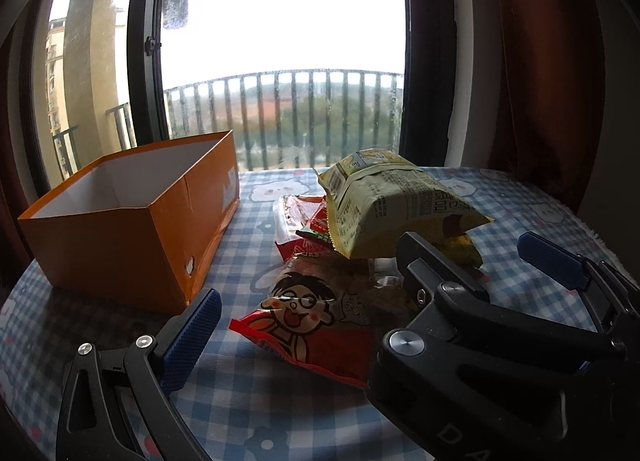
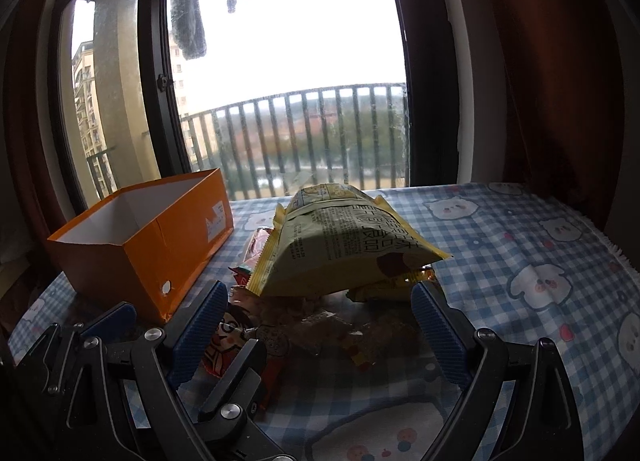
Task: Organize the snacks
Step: 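Lower the right tool onto a clear cake packet while the left tool reaches the red cartoon bag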
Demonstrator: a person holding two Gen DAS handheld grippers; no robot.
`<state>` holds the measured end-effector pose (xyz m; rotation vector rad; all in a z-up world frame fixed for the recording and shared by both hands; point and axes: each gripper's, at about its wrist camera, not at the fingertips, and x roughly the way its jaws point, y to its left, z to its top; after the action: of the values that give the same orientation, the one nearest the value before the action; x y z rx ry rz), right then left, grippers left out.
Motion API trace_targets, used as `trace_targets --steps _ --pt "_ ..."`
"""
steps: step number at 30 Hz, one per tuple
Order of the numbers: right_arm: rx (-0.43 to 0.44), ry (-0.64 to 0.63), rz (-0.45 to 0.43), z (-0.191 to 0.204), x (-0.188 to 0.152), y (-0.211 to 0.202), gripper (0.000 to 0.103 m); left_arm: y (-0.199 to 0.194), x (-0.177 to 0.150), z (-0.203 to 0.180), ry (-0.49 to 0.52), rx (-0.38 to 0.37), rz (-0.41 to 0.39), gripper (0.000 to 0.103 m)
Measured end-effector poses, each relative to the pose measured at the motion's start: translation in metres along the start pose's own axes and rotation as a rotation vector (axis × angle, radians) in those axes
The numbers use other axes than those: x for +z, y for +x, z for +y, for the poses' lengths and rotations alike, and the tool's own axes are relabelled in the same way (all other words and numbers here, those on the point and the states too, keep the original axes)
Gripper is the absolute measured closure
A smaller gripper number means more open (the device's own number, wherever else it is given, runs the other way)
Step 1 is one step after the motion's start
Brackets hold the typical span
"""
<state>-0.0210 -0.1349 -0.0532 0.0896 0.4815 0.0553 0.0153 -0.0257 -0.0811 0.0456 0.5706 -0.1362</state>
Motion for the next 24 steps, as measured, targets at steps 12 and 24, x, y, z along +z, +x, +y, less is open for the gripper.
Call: trace_targets --steps 12,24 --pt "-0.039 0.046 0.121 -0.015 -0.012 0.036 0.008 0.042 0.002 -0.004 0.054 0.026 0.137 0.001" --pt "-0.043 0.069 0.238 -0.018 -0.018 0.072 0.018 0.075 0.003 0.000 0.060 0.045 0.229 0.002"
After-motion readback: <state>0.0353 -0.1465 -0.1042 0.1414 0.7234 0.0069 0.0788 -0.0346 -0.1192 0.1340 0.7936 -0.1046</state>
